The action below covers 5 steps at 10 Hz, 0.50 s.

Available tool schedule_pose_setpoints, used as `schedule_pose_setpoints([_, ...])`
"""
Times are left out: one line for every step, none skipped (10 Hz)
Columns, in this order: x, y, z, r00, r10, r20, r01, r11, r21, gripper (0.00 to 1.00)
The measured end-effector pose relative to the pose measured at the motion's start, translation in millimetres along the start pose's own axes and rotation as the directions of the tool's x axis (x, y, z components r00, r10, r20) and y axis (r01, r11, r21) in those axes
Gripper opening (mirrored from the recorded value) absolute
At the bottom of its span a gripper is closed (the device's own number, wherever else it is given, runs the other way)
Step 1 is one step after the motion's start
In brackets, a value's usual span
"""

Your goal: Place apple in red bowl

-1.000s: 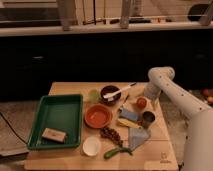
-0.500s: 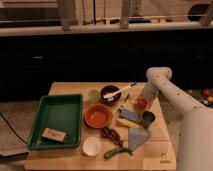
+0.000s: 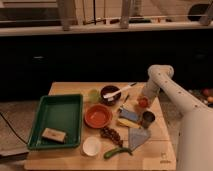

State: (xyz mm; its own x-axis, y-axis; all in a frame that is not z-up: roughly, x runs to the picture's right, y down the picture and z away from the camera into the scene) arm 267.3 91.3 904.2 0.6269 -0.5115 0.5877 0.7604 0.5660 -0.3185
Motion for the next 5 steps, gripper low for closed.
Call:
schedule_pose_setpoints([-2.7,-0.5,-12.5,1.000,-0.002,-0.001,0.002,1.000,0.019,0.05])
schedule_pose_setpoints([-5.8,0.0,-24.5,1.000,-0.003,-0.004,0.003,0.999,0.036,0.05])
schedule_pose_setpoints([-7.3,-0.7,-30.5,1.000,-0.004,-0.010,0.005,0.999,0.053,0.05])
schedule_pose_setpoints([-8.7,-1.3,-34.6,1.000,-0.006,-0.013,0.006,0.998,0.065,0.05])
schedule_pose_setpoints([-10.5,-1.4,-39.5,1.000,-0.008,-0.017,0.009,0.997,0.074,0.05])
